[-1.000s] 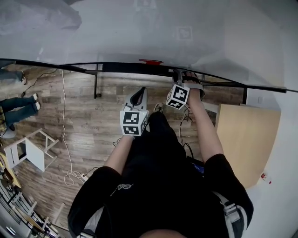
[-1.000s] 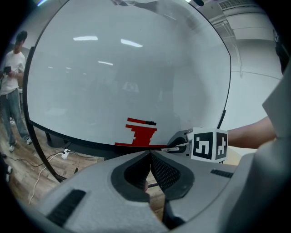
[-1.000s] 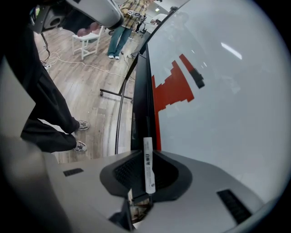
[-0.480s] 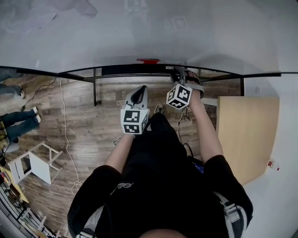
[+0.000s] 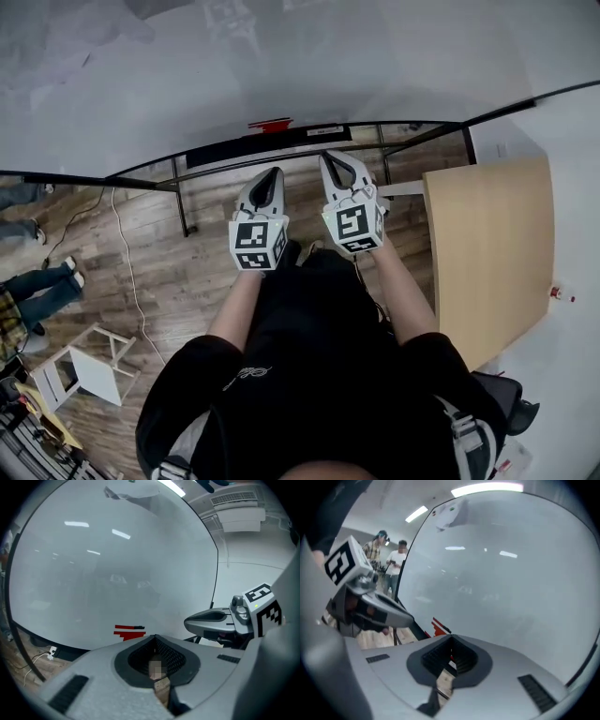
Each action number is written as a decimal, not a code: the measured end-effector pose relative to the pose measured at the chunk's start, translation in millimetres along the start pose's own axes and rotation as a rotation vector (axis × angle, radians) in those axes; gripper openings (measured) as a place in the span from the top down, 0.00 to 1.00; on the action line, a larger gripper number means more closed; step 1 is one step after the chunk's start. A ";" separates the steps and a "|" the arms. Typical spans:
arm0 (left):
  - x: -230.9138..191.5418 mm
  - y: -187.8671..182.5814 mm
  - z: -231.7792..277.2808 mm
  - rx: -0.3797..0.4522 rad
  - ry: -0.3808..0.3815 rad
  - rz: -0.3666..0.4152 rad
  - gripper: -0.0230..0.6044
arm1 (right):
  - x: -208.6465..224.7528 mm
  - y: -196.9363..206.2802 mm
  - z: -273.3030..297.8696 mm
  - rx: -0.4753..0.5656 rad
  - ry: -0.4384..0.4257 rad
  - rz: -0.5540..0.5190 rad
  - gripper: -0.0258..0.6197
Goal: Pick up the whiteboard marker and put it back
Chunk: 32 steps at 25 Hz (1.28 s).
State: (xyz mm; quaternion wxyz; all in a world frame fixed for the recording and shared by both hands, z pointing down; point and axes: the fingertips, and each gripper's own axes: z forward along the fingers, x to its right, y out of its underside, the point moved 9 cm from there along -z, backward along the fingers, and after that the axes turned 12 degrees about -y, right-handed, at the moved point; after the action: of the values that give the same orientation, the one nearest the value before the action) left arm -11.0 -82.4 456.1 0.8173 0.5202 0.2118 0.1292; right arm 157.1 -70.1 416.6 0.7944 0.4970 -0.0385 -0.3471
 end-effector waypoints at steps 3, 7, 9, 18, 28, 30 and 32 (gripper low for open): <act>11.3 -5.9 -0.9 0.027 -0.008 0.011 0.96 | -0.2 -0.4 -14.7 0.122 -0.010 0.174 0.96; 33.8 2.9 -16.3 0.052 -0.036 0.016 0.96 | -11.9 12.5 -41.8 0.202 -0.006 0.284 0.96; 49.4 10.8 -26.4 0.058 -0.050 0.006 0.96 | -20.3 21.6 -57.6 0.218 -0.010 0.308 0.96; 125.4 32.7 -96.9 0.118 -0.098 0.028 0.96 | -42.8 48.0 -146.1 0.315 -0.013 0.277 0.96; 156.6 27.8 -178.3 0.205 -0.128 0.067 0.96 | -70.5 39.3 -228.1 0.441 0.043 0.210 0.96; 156.5 24.6 -182.6 0.217 -0.112 0.074 0.96 | -73.9 33.8 -232.2 0.450 0.059 0.205 0.96; 154.9 22.8 -186.1 0.223 -0.094 0.078 0.96 | -78.4 26.9 -233.0 0.462 0.076 0.185 0.96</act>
State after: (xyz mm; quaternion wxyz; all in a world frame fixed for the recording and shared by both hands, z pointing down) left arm 35.6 142.2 375.2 0.7579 0.6210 0.1659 0.1118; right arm 206.3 161.1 343.7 0.6891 0.6723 -0.1323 -0.2360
